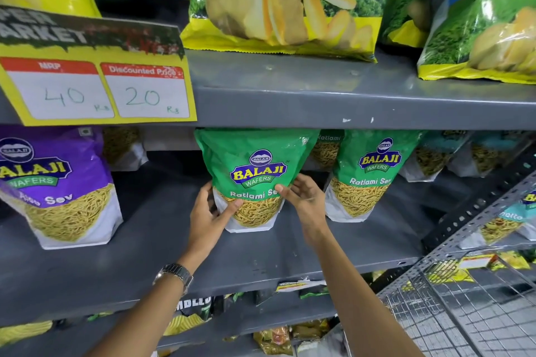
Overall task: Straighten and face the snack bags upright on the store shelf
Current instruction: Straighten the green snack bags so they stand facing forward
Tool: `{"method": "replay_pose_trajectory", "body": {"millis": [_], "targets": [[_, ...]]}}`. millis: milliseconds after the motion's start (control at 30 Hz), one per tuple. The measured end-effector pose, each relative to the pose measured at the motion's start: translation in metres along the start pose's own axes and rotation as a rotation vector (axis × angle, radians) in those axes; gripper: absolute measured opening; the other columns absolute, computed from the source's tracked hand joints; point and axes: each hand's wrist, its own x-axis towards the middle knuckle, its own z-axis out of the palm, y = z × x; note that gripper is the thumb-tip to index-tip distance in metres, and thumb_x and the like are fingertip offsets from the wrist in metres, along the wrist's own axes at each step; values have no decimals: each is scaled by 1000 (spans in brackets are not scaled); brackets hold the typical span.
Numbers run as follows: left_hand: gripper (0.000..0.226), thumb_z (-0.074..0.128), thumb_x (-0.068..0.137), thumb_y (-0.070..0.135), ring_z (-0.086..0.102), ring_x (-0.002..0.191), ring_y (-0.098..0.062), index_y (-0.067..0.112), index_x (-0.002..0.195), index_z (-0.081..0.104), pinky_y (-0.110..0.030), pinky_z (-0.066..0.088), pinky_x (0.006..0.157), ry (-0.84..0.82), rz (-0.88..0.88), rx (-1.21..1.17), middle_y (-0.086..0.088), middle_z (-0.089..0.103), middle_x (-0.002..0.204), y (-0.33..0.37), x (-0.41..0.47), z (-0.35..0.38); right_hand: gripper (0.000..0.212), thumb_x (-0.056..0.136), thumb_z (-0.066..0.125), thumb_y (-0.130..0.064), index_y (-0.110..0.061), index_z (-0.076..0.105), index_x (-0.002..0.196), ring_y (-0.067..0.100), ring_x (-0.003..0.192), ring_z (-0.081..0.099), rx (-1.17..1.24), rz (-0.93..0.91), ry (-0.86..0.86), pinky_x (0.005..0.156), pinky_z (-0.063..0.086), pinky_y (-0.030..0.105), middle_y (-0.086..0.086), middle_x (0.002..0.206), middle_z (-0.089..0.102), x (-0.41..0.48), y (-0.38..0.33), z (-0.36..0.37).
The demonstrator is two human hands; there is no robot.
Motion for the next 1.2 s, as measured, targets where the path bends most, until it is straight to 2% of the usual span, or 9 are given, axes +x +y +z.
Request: {"method": "replay_pose_trajectory", "body": {"millis": [100, 200, 267, 367, 533, 667, 800, 1000, 1200], "targets": [[71, 78, 70, 31, 53, 115, 4, 23, 130, 39, -24, 44, 97, 86, -27, -69, 11, 55, 128, 6, -11, 4, 39, 70, 79, -6, -15, 62, 104, 8, 92, 68, -79, -54, 50, 75, 54, 17, 7, 105, 70, 1, -7, -6], [47, 71, 79, 20, 51, 110, 0, 28, 116, 44, -38, 38, 107, 398, -15, -173, 3, 52, 121, 0, -55, 31, 35, 74, 76, -25, -18, 61, 104, 6, 91, 61, -271, -313, 390, 80, 48, 15, 1, 104, 64, 0, -25, -37], [31, 70, 77, 29, 55, 100, -10, 38, 97, 48, -38, 41, 97, 336, -21, -120, 1, 57, 103, -2, -91, 66, 36, 77, 68, -29, -10, 60, 106, 13, 92, 60, -467, -518, 679, 83, 48, 26, 5, 102, 63, 2, -34, -69], [25, 66, 79, 31, 56, 97, 0, 37, 96, 49, -29, 43, 91, 18, -107, -113, 6, 59, 100, 8, -94, 120, 42, 79, 60, -33, -9, 56, 113, 25, 100, 59, -487, -378, 953, 87, 47, 39, 12, 109, 61, 15, -44, -115], [54, 45, 90, 49, 39, 130, -16, 23, 136, 33, -42, 32, 110, -355, -212, 66, -3, 35, 145, 35, -17, 175, 36, 93, 43, -10, -12, 49, 128, 22, 114, 48, -170, -21, 613, 103, 37, 40, 8, 125, 51, 37, -39, -169], [65, 24, 93, 57, 22, 143, -23, 21, 147, 19, -42, 18, 117, -453, -306, 188, -3, 19, 158, 32, 19, 198, 47, 71, 44, -6, -9, 53, 116, 24, 98, 51, -238, 64, 357, 73, 45, 32, 12, 114, 54, 40, -28, -178], [64, 17, 92, 59, 28, 140, -26, 23, 142, 34, -35, 23, 112, -441, -399, 244, -4, 28, 155, 15, 25, 208, 52, 78, 48, -10, -8, 44, 130, 20, 99, 52, -186, 130, 328, 69, 44, 26, 5, 117, 54, 42, -12, -182], [56, 28, 83, 71, 49, 126, -29, 39, 121, 54, -40, 36, 109, -401, -346, 272, -1, 55, 137, 0, 14, 203, 36, 87, 41, 0, -20, 50, 116, 13, 93, 61, -169, 125, 248, 70, 48, 28, -1, 107, 62, 30, -11, -198], [49, 30, 77, 77, 52, 121, -26, 45, 101, 58, -46, 44, 102, -391, -341, 265, 2, 60, 128, 3, -15, 201, 51, 70, 47, -14, -17, 51, 121, 20, 96, 59, -152, 107, 252, 79, 47, 36, 2, 106, 62, 5, -14, -208]]}}
